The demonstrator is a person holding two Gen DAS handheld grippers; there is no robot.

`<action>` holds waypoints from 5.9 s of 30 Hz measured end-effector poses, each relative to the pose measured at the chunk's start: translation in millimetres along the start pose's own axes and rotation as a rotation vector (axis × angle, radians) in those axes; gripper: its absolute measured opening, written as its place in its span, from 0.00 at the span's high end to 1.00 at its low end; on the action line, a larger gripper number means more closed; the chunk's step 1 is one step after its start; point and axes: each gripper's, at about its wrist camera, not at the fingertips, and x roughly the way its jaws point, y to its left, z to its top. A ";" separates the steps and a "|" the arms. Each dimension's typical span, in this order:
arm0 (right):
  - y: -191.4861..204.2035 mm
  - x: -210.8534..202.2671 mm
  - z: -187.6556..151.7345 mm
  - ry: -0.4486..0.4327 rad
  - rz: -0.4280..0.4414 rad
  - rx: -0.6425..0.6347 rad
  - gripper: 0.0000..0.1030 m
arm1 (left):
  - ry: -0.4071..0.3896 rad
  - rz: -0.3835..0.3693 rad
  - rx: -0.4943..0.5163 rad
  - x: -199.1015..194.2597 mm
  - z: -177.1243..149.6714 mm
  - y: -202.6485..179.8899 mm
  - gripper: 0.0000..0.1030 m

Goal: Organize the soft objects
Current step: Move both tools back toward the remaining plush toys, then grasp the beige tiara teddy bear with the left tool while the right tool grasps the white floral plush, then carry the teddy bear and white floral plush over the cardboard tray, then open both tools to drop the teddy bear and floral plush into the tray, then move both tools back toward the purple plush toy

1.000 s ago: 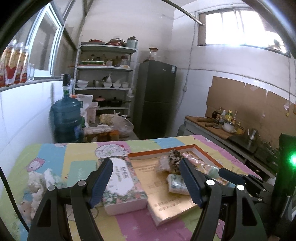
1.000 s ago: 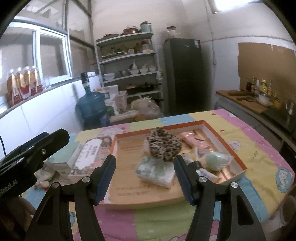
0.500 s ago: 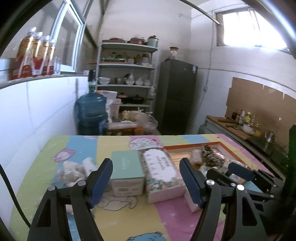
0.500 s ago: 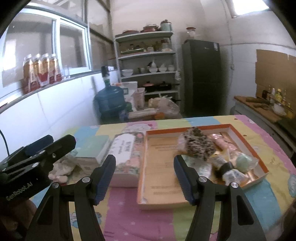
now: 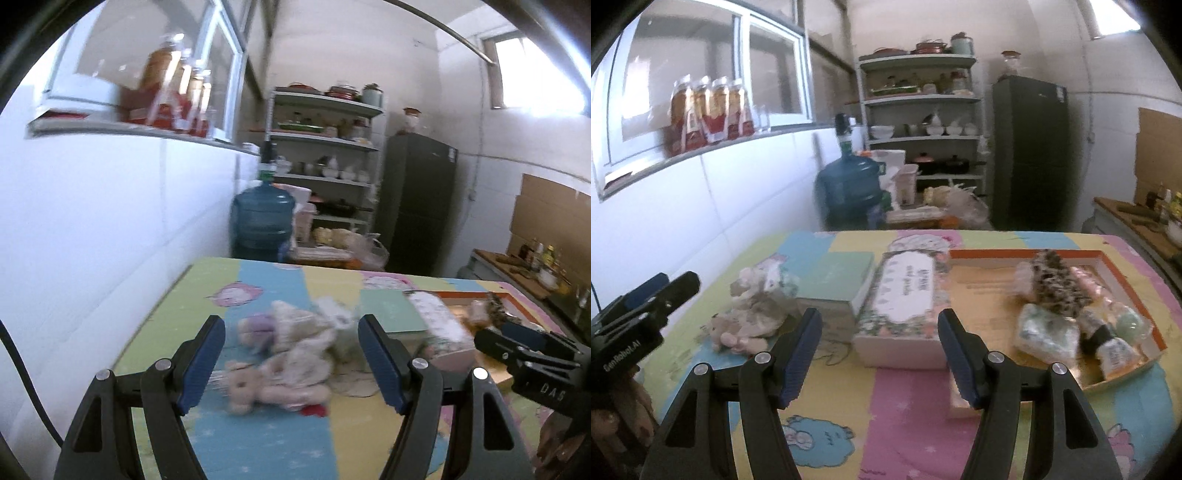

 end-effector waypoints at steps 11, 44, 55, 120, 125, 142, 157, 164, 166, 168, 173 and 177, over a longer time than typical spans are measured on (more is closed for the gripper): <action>56.1 36.5 -6.2 0.049 0.184 -0.091 0.35 | 0.045 0.025 -0.028 6.6 -24.4 45.5 0.28; 78.1 33.6 19.6 0.004 0.367 -0.076 0.92 | 0.357 -0.164 -0.102 108.1 -38.7 65.9 0.32; 69.9 38.6 7.9 0.040 0.353 -0.066 0.91 | 0.262 -0.170 -0.110 81.7 -42.2 64.4 0.63; -218.9 -85.4 10.8 -0.216 -0.097 0.170 0.91 | 0.060 -0.495 0.094 76.9 27.4 -272.8 0.62; -236.6 -71.5 8.9 -0.194 -0.096 0.190 0.91 | 0.098 -0.490 0.125 95.2 17.4 -295.8 0.62; -273.9 3.2 12.9 -0.052 -0.077 0.207 0.90 | 0.233 -0.439 0.222 143.4 -21.7 -328.6 0.62; -268.8 38.2 9.2 0.048 -0.080 0.170 0.82 | 0.279 -0.431 0.191 153.1 -23.5 -322.3 0.53; -266.4 35.4 8.5 0.041 -0.085 0.174 0.63 | 0.275 -0.407 0.188 151.7 -21.1 -319.4 0.40; -266.1 33.7 8.0 0.038 -0.082 0.181 0.63 | 0.267 -0.401 0.188 149.5 -20.7 -318.1 0.37; -266.4 30.9 7.9 0.032 -0.081 0.183 0.62 | 0.260 -0.396 0.188 147.3 -20.0 -316.8 0.35; -265.5 19.6 7.5 0.014 -0.078 0.182 0.62 | 0.240 -0.386 0.195 139.6 -18.9 -314.3 0.33; -260.8 11.9 9.4 0.002 -0.080 0.178 0.62 | 0.226 -0.375 0.194 132.0 -16.1 -309.3 0.33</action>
